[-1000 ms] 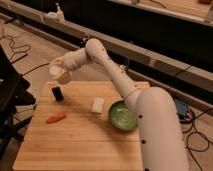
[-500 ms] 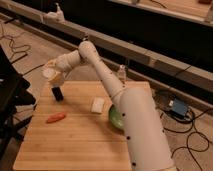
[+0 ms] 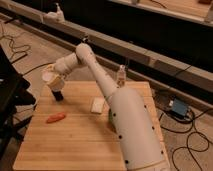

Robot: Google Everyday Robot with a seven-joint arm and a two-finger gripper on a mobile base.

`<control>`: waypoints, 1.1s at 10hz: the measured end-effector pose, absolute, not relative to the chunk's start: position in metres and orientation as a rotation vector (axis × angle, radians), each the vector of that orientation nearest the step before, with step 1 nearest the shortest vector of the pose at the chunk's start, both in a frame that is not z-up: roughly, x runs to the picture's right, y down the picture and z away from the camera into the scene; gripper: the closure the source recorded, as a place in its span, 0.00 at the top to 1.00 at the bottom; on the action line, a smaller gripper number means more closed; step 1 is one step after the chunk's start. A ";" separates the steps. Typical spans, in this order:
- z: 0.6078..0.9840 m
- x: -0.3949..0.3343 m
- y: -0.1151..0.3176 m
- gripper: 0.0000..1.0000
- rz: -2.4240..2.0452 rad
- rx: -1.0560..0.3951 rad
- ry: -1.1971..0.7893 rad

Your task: Place the ceramic cup over the eraser

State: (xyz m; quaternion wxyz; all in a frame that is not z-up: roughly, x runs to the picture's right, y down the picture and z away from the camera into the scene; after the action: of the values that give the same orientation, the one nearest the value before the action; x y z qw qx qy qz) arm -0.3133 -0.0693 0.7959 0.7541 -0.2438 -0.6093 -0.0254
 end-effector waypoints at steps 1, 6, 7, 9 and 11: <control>0.794 -0.317 -0.069 0.00 -0.041 -0.542 -1.355; 0.795 -0.328 -0.065 0.00 0.015 -0.554 -1.470; 0.799 -0.327 -0.064 0.00 0.024 -0.555 -1.478; 0.809 -0.325 -0.058 0.02 0.035 -0.567 -1.475; 0.819 -0.321 -0.053 0.19 0.047 -0.580 -1.457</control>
State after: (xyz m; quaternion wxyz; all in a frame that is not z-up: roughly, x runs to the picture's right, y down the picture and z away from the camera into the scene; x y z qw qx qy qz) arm -0.3212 -0.0531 0.8187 0.7079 -0.2610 -0.6560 0.0210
